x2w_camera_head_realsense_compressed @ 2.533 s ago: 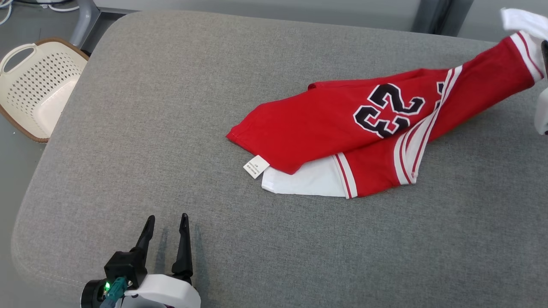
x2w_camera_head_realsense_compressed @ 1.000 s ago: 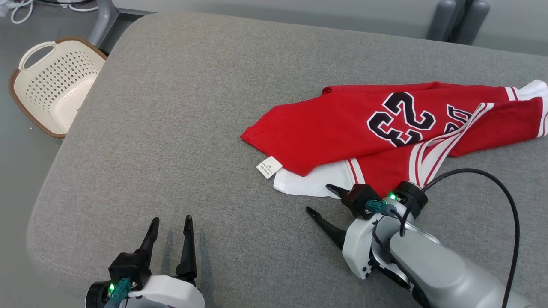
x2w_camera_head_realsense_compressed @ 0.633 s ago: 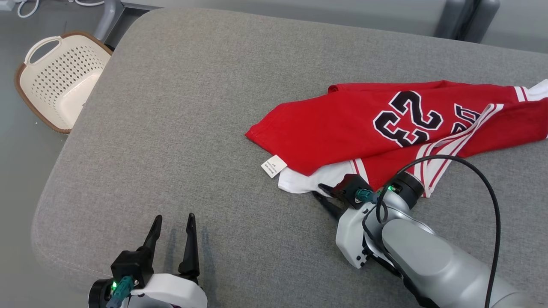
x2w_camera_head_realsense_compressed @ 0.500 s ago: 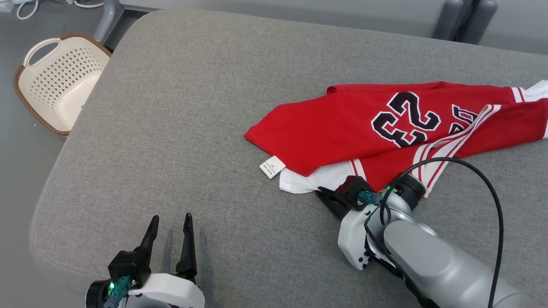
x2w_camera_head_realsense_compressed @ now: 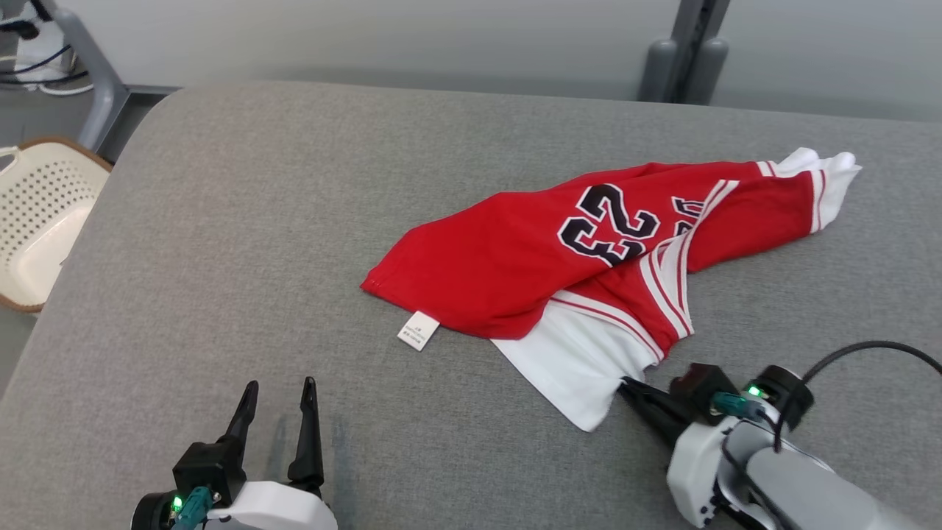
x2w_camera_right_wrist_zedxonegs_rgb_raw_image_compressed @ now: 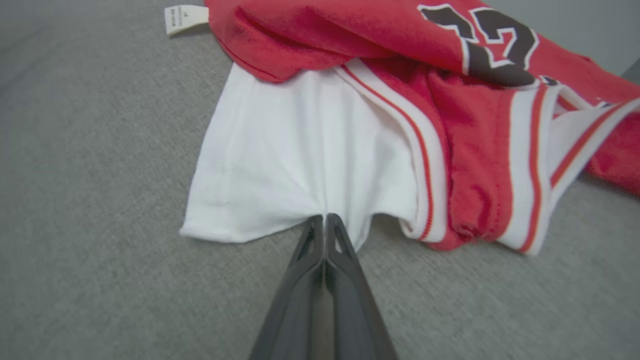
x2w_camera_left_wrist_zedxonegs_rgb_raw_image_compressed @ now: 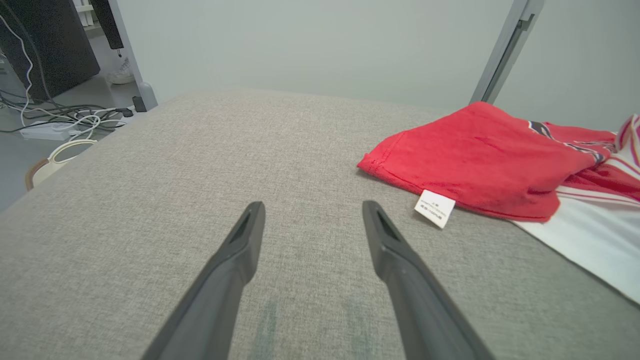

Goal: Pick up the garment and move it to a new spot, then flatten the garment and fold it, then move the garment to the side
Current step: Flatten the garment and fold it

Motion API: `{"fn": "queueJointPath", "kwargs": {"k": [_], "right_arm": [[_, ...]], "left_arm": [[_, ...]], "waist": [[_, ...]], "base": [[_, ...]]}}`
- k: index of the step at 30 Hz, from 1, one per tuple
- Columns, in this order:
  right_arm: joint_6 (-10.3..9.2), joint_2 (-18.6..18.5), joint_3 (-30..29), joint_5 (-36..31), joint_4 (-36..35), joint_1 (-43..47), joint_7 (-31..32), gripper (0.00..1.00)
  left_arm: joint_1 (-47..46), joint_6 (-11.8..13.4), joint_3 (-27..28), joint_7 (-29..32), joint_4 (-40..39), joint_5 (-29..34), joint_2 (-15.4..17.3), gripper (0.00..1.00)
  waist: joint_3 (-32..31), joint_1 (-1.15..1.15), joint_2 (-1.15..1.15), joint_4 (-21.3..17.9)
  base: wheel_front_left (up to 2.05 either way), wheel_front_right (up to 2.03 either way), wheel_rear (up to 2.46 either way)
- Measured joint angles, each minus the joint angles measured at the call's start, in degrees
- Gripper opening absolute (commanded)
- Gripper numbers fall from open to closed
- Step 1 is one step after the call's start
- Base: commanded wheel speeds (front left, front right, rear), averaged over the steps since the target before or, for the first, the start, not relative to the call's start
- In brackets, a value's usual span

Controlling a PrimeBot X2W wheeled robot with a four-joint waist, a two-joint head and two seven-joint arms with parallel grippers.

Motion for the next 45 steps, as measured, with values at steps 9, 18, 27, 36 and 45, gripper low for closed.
{"fn": "queueJointPath", "kwargs": {"k": [9,18,27,36,45], "right_arm": [[-0.01,-9.2,-12.7,-4.8,-8.7,8.6,0.1,0.0],[-0.01,-9.8,-26.3,-8.3,-9.5,17.3,0.1,0.0],[-0.01,-5.4,-41.9,-11.1,-12.0,21.7,0.1,1.0],[-0.01,4.6,-57.6,-20.1,-25.4,24.2,0.1,1.0],[-0.01,11.8,-62.1,-23.2,-30.6,29.8,0.1,1.0]], "left_arm": [[1.9,-1.4,1.6,0.0,0.5,2.0,0.0,1.0],[2.6,-2.0,1.9,0.0,0.9,2.6,0.0,1.0],[2.7,-2.4,3.6,0.0,1.3,4.0,0.0,1.0],[2.6,-1.6,6.1,0.0,-0.4,5.6,0.0,1.0],[3.1,-1.7,7.6,0.0,-0.7,7.2,0.0,1.0]], "waist": [[-3.4,0.0,0.0,-5.7],[-5.5,0.0,0.0,-8.7],[-6.7,0.0,0.0,-9.9],[-7.9,0.0,0.0,-10.3],[-10.0,0.0,0.0,-10.3]], "base": [[0.0,0.0,0.0],[0.0,0.0,0.0],[0.0,0.0,0.0],[0.0,0.0,0.0],[0.0,0.0,0.0]]}}
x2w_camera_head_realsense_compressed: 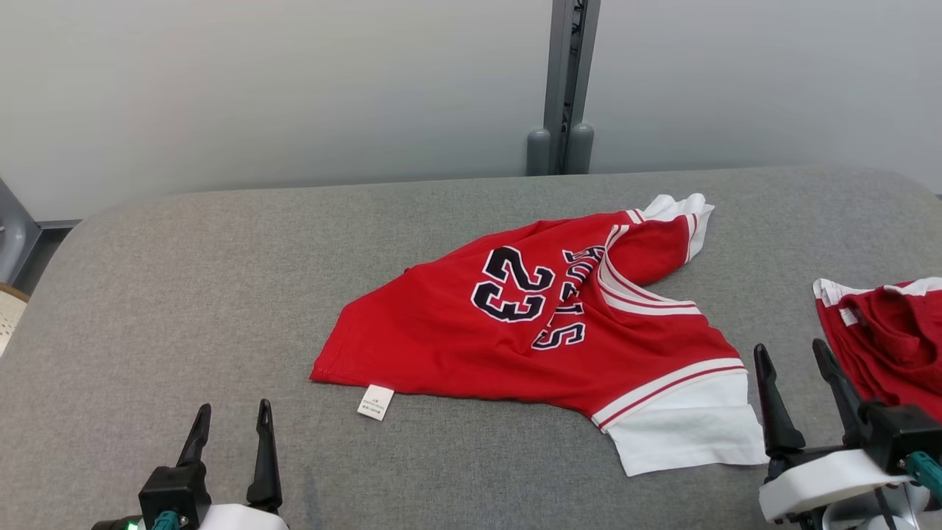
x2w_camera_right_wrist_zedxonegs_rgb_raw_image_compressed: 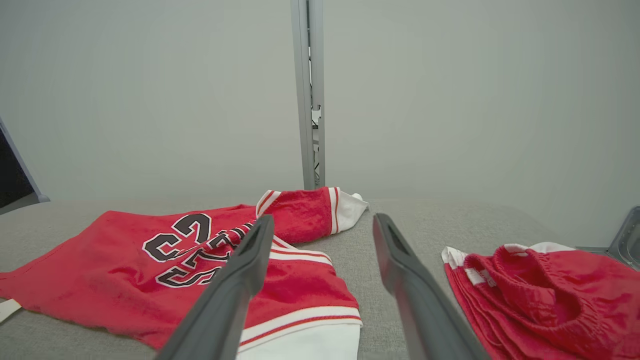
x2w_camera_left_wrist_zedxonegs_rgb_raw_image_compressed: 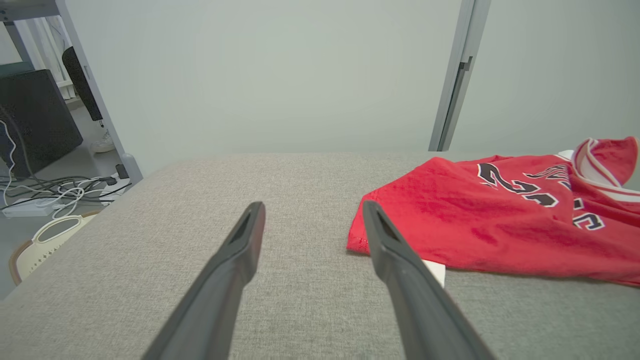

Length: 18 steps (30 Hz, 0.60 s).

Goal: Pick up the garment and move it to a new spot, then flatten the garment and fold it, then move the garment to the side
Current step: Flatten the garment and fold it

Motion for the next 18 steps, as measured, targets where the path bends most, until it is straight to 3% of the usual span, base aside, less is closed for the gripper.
{"fn": "queueJointPath", "kwargs": {"k": [6,18], "right_arm": [[0.0,1.2,-0.8,-0.5,0.3,3.6,0.0,1.0],[-0.01,1.5,3.4,1.1,1.3,6.0,0.0,1.0]], "left_arm": [[1.2,0.0,0.9,0.0,0.0,1.3,0.0,1.0],[4.3,-0.3,2.3,0.0,0.9,1.8,0.0,1.0]], "waist": [[-1.3,0.0,0.0,-0.5],[-3.2,0.0,0.0,-0.7]], "base": [[0.0,0.0,0.0],[0.0,0.0,0.0]]}}
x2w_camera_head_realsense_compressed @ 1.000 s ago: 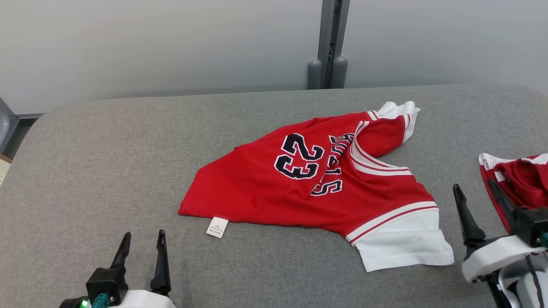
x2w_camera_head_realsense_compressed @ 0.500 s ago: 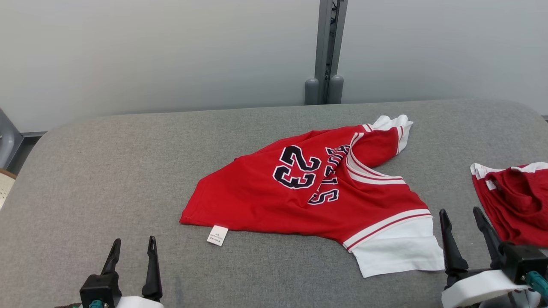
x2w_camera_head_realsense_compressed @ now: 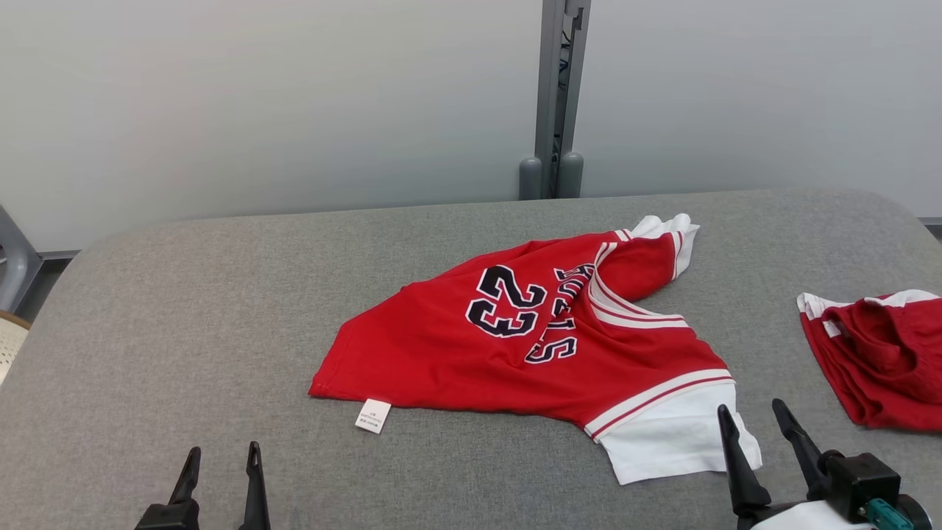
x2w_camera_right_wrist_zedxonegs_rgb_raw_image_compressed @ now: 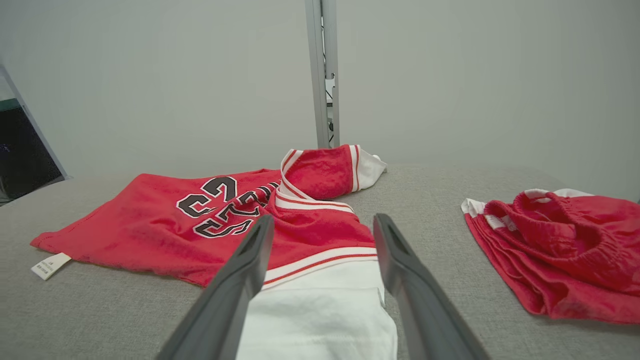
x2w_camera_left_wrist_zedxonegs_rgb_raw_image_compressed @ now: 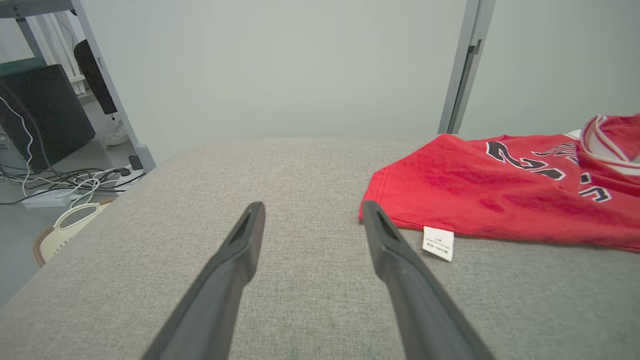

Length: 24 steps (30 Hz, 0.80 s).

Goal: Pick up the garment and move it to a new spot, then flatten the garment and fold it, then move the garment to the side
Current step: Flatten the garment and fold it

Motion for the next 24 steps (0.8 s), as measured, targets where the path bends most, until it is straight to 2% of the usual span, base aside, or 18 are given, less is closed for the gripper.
{"fn": "queueJointPath", "kwargs": {"k": [12,24], "right_arm": [[0.0,0.1,0.8,0.5,0.7,-0.1,0.0,1.0],[0.0,0.1,-2.1,-0.2,5.5,-2.6,0.0,1.0]], "left_arm": [[0.1,-0.2,-1.1,0.0,-0.5,-0.9,0.0,1.0],[-7.0,-1.5,-2.3,0.0,1.4,-3.4,0.0,1.0]], "waist": [[1.5,0.0,0.0,0.5],[9.2,0.0,0.0,-1.2]], "base": [[0.0,0.0,0.0],[0.0,0.0,0.0]]}}
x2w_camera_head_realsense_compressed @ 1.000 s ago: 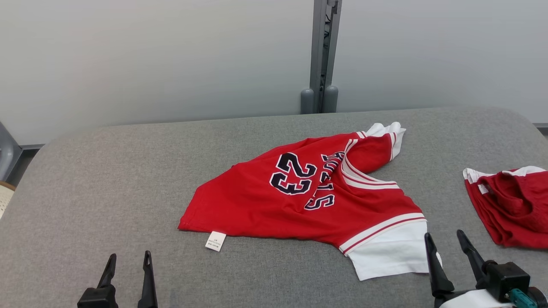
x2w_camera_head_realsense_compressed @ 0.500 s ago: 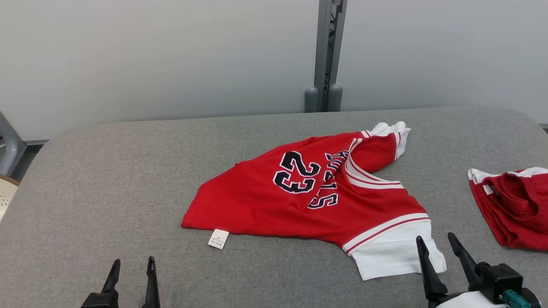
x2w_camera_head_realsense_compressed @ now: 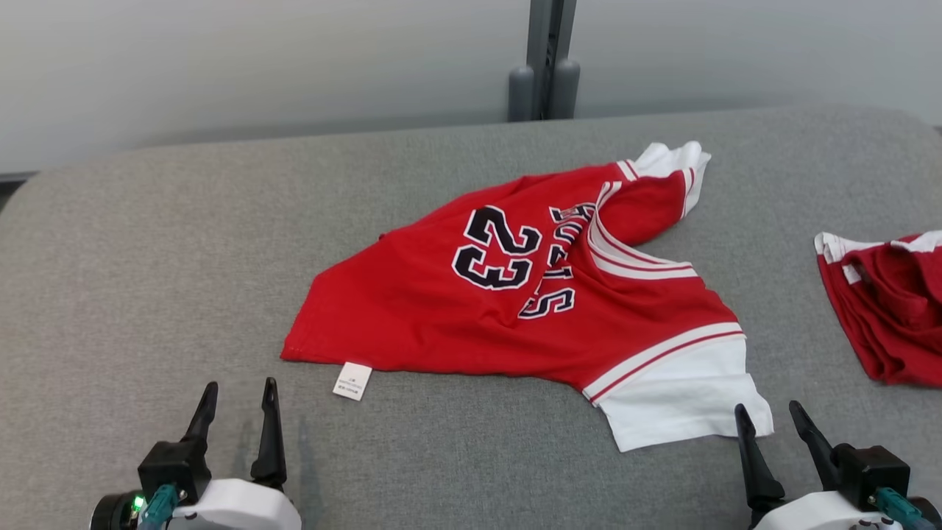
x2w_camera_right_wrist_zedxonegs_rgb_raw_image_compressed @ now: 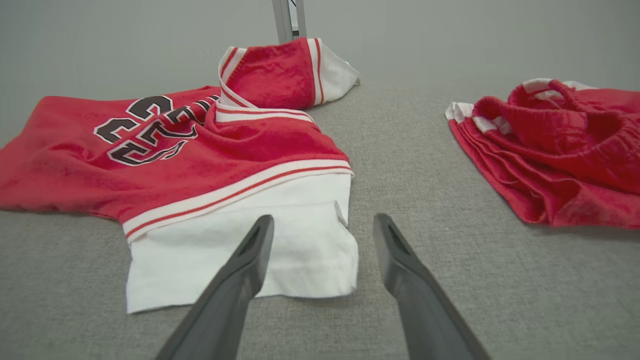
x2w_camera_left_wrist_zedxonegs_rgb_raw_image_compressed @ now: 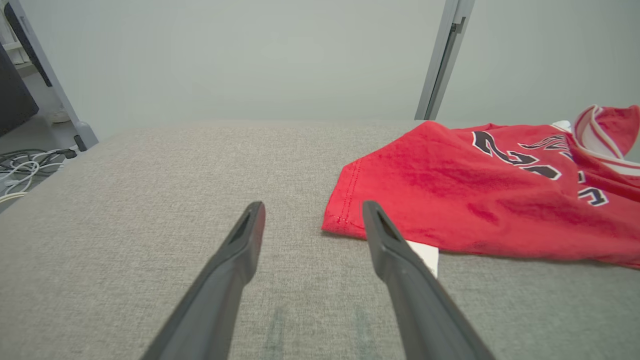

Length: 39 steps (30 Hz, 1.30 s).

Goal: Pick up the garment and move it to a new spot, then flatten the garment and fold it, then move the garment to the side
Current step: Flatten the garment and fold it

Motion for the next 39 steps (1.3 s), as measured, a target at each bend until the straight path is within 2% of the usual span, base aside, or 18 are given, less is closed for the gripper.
{"fn": "queueJointPath", "kwargs": {"k": [9,10,11,12,13,24,37,39], "right_arm": [[0.0,0.0,0.3,2.0,3.1,-2.1,0.0,1.0],[0.0,0.0,0.7,2.2,3.3,-2.2,0.0,0.9],[0.0,0.0,0.9,2.7,3.4,-2.5,0.0,0.56],[0.0,0.0,1.2,2.8,3.4,-2.8,0.0,0.36],[0.0,0.0,1.4,2.9,3.5,-3.0,0.0,0.0],[0.0,0.0,2.2,4.8,2.6,-3.8,0.0,0.0],[0.0,0.0,2.9,4.4,0.8,-4.9,0.0,0.0],[0.01,0.0,3.0,4.4,0.6,-4.9,0.0,0.0]], "left_arm": [[-3.8,-0.5,-0.7,0.0,0.8,0.3,0.0,1.0],[-3.8,-0.5,-0.7,0.0,0.8,0.3,0.0,1.0],[-3.9,-0.5,-0.7,0.0,0.8,0.3,0.0,1.0],[-4.0,-0.5,-0.6,0.0,0.8,0.4,0.0,1.0],[-4.0,-0.5,-0.7,0.0,0.8,0.4,0.0,1.0],[-5.4,-0.6,0.6,0.0,1.7,-0.2,0.0,1.0],[-10.7,-0.9,3.9,0.0,10.3,-3.2,0.0,1.0],[-11.6,-0.8,4.1,0.0,11.6,-3.2,0.0,0.76]], "waist": [[5.1,0.0,0.0,-1.8],[5.4,0.0,0.0,-1.9],[5.6,0.0,0.0,-1.9],[5.8,0.0,0.0,-2.0],[5.9,0.0,0.0,-2.0],[7.4,0.0,0.0,-2.9],[10.7,0.0,0.0,-6.7],[10.9,0.0,0.0,-7.0]], "base": [[0.0,0.0,0.0],[0.0,0.0,0.0],[0.0,0.0,0.0],[0.0,0.0,0.0],[0.0,0.0,0.0],[0.0,0.0,0.0],[0.0,0.0,0.0],[0.0,0.0,0.0]]}}
